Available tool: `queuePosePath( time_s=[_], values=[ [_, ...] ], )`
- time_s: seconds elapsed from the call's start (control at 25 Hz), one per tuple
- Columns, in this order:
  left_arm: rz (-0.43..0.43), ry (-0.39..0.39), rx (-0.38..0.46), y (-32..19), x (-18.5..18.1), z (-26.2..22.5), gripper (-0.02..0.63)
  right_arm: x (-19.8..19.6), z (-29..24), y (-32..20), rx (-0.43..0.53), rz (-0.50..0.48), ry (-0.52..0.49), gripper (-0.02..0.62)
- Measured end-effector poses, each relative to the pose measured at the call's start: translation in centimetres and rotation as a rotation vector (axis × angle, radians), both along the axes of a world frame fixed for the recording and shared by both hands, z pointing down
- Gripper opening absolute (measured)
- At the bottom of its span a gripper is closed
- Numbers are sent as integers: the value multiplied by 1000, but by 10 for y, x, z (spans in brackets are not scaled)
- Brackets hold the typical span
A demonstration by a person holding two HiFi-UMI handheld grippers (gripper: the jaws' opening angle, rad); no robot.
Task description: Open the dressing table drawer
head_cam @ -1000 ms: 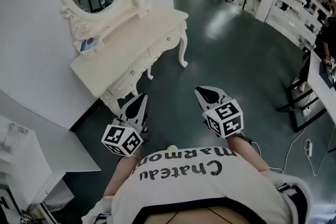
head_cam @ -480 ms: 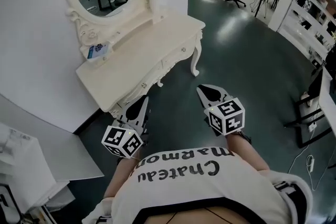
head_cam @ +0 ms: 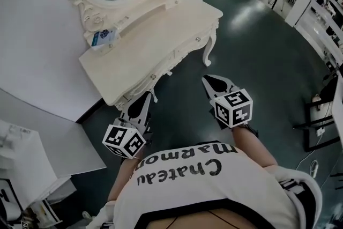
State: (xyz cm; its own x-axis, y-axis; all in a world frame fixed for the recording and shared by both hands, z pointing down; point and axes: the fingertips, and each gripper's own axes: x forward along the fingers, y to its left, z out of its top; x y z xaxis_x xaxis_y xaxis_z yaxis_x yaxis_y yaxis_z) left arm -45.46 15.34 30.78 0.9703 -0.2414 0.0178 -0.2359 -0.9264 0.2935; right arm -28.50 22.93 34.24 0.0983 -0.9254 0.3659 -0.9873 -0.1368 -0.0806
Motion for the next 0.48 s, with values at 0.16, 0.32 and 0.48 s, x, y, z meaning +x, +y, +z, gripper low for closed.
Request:
queuePosePath(
  time_s=[0.16, 0.32, 0.48],
  values=[
    [-32, -11, -23, -9, -2, 10, 23, 10, 6, -7, -4, 10, -11, 31],
    [-50, -19, -24, -17, 10, 17, 23, 24, 13, -15, -11, 2, 9, 31],
    [-64, -9, -11, -29, 34, 19, 23, 48, 18, -27, -11, -15, 25, 31]
  ],
)
